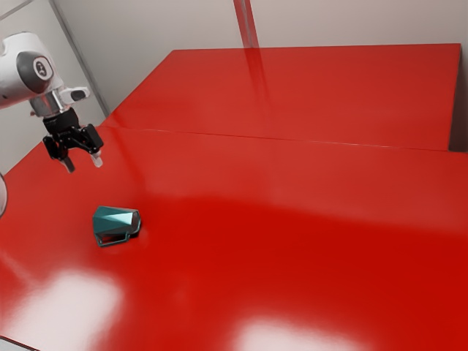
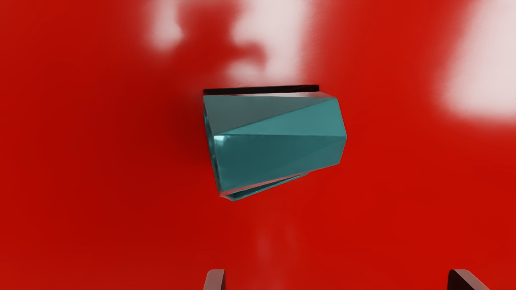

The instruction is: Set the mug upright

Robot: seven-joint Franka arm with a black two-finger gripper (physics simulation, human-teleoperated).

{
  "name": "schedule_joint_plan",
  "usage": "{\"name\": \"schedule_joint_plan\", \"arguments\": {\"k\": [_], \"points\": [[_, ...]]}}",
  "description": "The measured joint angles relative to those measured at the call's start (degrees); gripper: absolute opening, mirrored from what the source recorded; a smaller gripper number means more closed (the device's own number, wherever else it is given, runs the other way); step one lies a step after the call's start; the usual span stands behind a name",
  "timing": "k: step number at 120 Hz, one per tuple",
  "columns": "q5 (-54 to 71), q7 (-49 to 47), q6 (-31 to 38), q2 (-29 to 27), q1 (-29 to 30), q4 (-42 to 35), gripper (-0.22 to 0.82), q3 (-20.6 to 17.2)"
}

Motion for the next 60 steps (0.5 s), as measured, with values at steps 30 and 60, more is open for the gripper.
{"name": "schedule_joint_plan", "arguments": {"k": [30,60], "points": [[-7.6,7.72,2.55,0.04,1.32,-9.45,0.6,5.95],[-17.34,15.1,4.63,-0.12,2.46,-15.84,0.6,9.23]]}}
